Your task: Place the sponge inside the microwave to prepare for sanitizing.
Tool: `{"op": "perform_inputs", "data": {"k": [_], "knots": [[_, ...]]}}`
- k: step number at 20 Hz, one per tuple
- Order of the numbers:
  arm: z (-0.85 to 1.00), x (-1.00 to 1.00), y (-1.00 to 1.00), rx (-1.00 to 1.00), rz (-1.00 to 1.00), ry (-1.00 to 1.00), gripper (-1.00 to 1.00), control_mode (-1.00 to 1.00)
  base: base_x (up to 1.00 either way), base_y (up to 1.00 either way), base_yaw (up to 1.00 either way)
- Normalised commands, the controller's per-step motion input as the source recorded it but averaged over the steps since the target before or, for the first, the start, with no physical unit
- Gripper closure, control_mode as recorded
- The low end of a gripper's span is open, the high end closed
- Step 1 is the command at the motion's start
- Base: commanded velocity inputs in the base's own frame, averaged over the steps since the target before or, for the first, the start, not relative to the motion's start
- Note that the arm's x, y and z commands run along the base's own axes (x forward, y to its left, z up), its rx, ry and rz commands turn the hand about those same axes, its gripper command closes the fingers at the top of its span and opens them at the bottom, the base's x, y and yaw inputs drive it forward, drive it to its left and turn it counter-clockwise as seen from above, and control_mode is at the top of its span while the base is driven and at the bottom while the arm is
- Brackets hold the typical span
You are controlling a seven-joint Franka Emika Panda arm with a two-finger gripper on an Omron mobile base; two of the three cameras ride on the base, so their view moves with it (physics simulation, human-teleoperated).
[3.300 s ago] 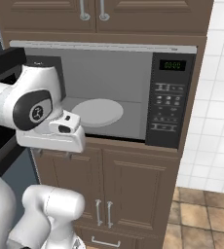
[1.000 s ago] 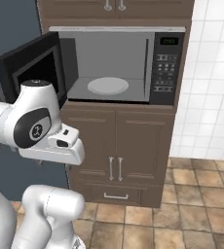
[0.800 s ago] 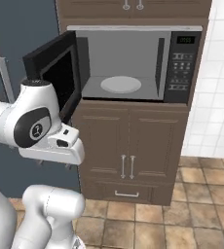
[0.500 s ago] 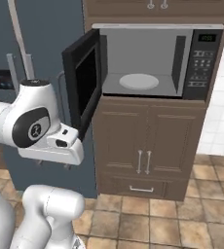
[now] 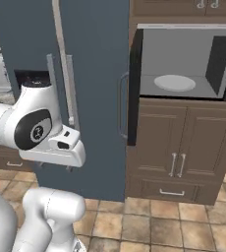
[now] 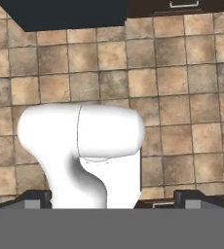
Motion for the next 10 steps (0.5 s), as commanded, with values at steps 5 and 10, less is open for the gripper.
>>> {"op": "perform_inputs", "data": {"k": [5, 10], "knots": [[0.0, 0.0, 0.0, 0.0, 0.0, 0.0, -1.0, 1.0, 0.0, 1.0, -0.11], [0.0, 0.0, 0.0, 0.0, 0.0, 0.0, -1.0, 1.0, 0.1, 1.0, -0.16]]}}
